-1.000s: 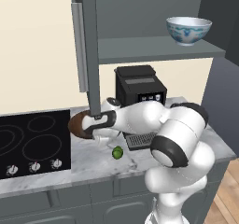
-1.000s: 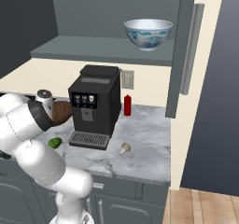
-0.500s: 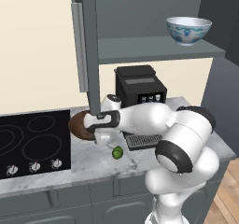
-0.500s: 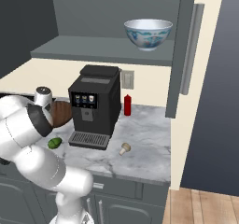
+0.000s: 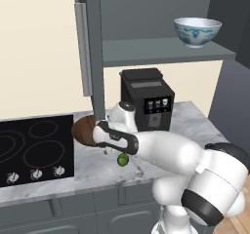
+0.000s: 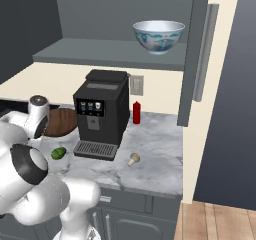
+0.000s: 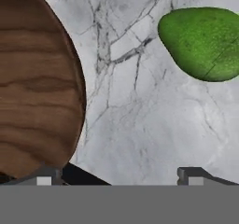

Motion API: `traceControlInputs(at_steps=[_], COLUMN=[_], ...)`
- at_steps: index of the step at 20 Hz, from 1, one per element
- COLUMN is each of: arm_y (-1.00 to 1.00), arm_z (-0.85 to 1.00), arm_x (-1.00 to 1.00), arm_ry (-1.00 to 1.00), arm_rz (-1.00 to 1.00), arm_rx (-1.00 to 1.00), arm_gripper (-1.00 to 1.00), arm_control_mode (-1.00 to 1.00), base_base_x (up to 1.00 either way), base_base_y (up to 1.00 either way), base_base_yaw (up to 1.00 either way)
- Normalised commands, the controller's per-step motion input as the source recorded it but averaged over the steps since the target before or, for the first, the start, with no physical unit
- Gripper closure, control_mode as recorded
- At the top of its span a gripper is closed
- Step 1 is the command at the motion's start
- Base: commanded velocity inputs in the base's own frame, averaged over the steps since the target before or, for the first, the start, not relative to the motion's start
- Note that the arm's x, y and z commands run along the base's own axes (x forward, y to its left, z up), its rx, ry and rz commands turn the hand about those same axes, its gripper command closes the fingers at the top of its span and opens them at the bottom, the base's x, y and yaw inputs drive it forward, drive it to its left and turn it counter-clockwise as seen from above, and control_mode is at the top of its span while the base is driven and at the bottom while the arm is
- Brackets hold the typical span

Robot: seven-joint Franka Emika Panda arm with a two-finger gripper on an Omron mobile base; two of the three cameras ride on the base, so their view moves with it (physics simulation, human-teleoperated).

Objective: Pick both bowls and place them on the counter. Then place the avocado in one bowl and place the mushroom in the other bowl.

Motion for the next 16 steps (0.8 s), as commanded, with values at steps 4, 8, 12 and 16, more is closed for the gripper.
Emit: traceControlInputs(at_steps=[4,8,12,16], arm_y=[-0.21,-0.14,-0.19,-0.31], arm_z=[0.35,0.4,0.41,0.4], arm_x=[-0.43,-0.42,-0.4,-0.43], arm_ry=[-0.25,-0.16,-0.06,-0.01], arm_rz=[0.1,0.03,0.0,0.0], arm_rx=[0.0,0.0,0.0,0.0], arm_gripper=[-1.0,-1.0,-1.0,-1.0], arm_control_mode=[-1.0,-1.0,-1.0,-1.0], base_base_x=[0.0,0.0,0.0,0.0], base_base_y=[0.0,0.0,0.0,0.0], base_base_yaw=[0.0,0.0,0.0,0.0])
